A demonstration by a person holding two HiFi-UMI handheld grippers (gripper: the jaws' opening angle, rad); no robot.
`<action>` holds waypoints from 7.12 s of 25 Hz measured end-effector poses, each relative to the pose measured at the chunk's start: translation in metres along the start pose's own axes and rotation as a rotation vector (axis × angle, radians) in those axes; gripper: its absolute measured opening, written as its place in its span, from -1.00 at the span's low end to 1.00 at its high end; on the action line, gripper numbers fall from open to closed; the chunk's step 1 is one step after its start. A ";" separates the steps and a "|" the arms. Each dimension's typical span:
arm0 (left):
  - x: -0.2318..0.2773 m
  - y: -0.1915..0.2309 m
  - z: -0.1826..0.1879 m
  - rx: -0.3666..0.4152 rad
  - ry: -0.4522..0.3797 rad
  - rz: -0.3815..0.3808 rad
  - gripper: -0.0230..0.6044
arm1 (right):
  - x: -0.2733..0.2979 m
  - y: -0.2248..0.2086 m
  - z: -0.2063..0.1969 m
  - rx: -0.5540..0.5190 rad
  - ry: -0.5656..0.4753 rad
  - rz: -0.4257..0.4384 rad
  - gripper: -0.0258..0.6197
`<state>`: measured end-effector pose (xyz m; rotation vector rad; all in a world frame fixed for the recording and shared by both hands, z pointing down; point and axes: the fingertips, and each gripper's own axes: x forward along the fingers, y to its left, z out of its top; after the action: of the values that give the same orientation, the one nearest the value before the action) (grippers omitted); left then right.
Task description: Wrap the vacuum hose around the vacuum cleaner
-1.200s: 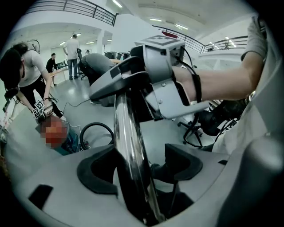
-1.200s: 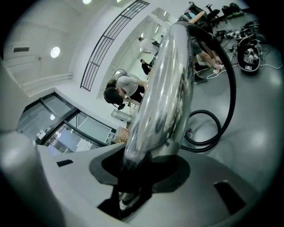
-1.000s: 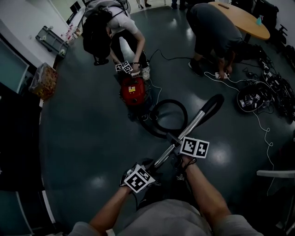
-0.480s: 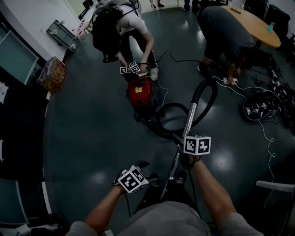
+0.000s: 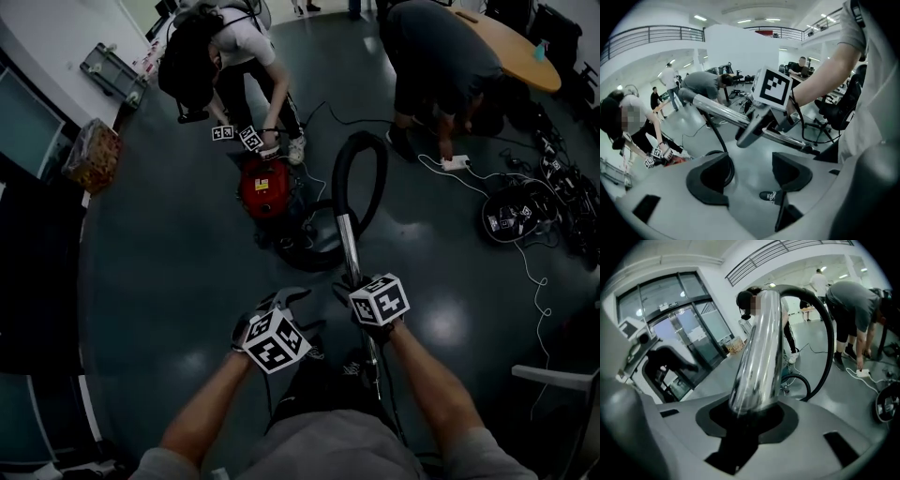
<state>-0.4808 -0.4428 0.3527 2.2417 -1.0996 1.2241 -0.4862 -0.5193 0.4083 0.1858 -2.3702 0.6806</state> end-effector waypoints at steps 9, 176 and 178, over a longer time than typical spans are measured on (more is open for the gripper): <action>0.009 0.069 0.060 0.289 -0.041 0.037 0.03 | -0.002 -0.017 -0.014 -0.232 0.202 -0.050 -0.57; 0.766 0.227 -0.236 -1.102 0.156 0.491 -0.40 | 0.449 -0.736 -0.253 -1.546 1.020 0.509 -0.57; 0.767 0.231 -0.236 -1.098 0.150 0.493 -0.40 | 0.449 -0.737 -0.251 -1.522 1.017 0.511 -0.56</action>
<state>-0.5409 -0.7961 1.1069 1.0680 -1.7396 0.6151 -0.4736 -1.0004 1.1679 -1.1335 -1.3319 -0.7871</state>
